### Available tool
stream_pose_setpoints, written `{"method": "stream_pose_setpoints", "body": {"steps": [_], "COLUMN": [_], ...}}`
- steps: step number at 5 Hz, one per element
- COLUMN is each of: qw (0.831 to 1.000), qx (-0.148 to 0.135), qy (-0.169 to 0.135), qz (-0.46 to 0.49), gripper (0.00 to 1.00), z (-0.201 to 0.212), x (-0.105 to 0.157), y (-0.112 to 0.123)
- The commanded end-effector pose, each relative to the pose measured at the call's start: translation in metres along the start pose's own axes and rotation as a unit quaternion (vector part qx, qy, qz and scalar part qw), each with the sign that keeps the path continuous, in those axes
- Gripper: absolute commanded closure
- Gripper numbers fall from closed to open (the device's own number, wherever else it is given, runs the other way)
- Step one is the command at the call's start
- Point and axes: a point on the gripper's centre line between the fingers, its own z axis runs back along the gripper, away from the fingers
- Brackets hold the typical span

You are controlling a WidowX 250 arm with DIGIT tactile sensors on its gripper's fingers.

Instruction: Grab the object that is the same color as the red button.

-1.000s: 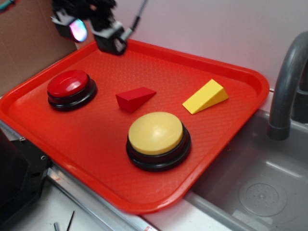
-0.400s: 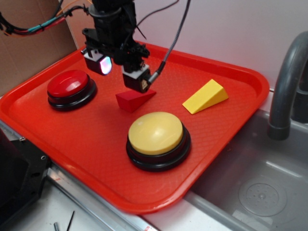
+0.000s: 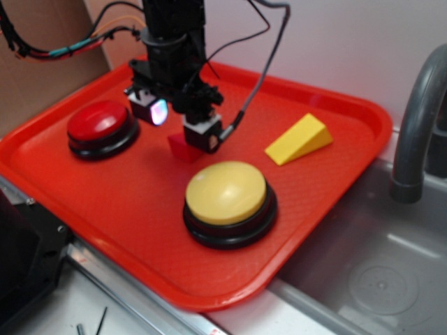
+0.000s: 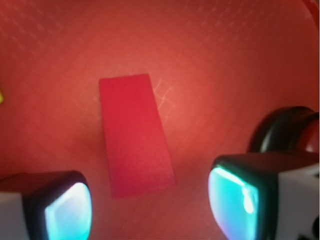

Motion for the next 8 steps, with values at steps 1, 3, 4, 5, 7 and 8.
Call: {"method": "stream_pose_setpoints", "body": {"steps": [1, 3, 4, 5, 7, 8], "qw": [1.000, 1.000, 1.000, 0.999, 0.999, 0.998], "qx": [0.003, 0.014, 0.000, 0.004, 0.008, -0.003], "qy": [-0.001, 0.019, 0.021, 0.024, 0.028, 0.006], "qz": [-0.003, 0.006, 0.015, 0.023, 0.032, 0.061], "gripper": [0.00, 0.00, 1.00, 1.00, 1.00, 1.00], "z": [-0.008, -0.023, -0.026, -0.027, -0.026, 0.015], "x": [0.014, 0.015, 0.019, 0.018, 0.015, 0.014], "y": [-0.008, -0.006, -0.004, -0.003, 0.001, 0.010]}}
